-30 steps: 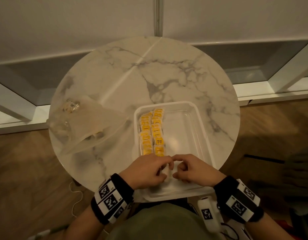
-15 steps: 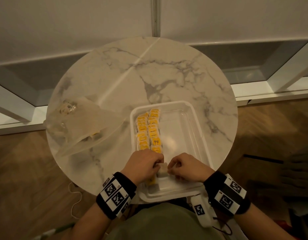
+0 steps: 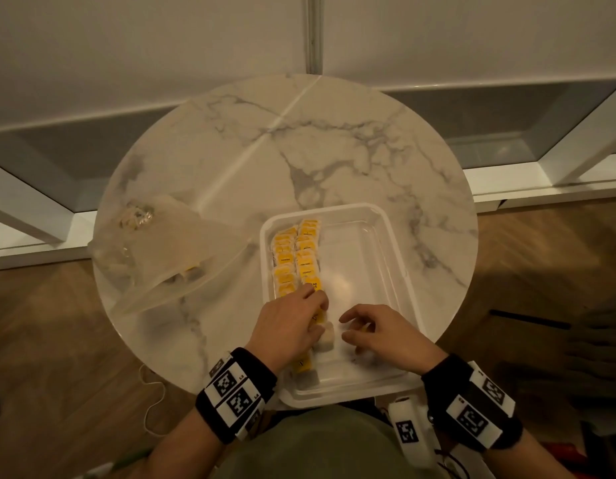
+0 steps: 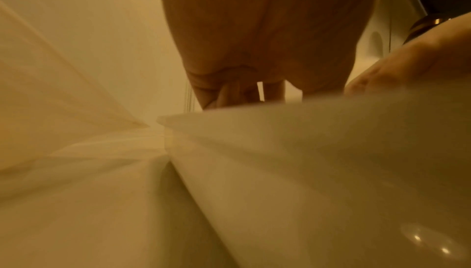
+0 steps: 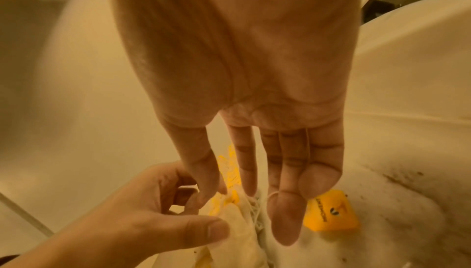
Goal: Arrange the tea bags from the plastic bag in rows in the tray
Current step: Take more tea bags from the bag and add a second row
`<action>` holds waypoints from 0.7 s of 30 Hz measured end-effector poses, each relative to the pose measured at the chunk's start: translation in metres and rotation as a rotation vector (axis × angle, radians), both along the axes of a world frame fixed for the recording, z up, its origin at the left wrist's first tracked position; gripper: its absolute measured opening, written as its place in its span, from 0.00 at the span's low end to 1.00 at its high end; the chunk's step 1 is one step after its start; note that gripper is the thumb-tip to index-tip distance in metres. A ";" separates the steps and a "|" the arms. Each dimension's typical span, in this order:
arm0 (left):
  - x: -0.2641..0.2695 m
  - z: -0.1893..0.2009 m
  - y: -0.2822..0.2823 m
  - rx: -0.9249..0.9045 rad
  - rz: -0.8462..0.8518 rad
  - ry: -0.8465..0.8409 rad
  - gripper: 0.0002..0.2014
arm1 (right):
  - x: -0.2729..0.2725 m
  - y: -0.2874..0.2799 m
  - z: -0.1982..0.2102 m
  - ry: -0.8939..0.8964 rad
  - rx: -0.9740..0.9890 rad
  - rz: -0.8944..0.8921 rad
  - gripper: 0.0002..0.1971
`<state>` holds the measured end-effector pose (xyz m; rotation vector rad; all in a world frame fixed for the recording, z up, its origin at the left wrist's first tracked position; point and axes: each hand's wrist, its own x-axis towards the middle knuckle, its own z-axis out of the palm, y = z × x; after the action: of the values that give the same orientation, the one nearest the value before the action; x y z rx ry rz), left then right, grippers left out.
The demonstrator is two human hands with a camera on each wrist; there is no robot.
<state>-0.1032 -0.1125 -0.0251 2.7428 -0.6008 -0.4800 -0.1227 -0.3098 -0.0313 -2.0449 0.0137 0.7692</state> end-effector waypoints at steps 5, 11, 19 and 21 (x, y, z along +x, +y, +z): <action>-0.001 -0.004 -0.001 0.061 -0.022 0.057 0.07 | 0.001 0.000 0.005 -0.058 -0.051 0.023 0.14; -0.006 0.010 0.007 -0.052 0.067 0.046 0.15 | 0.005 0.005 0.024 -0.131 -0.044 0.043 0.15; -0.021 0.031 0.067 -0.500 0.489 -0.468 0.06 | 0.031 0.038 0.053 -0.208 0.118 0.122 0.10; -0.019 0.039 0.093 -0.478 0.598 -0.704 0.08 | 0.041 0.053 0.058 -0.216 0.129 0.177 0.10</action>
<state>-0.1222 -0.0193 0.0142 2.3868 0.0099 0.6967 -0.0816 -0.2567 0.0269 -2.0128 -0.3350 0.6346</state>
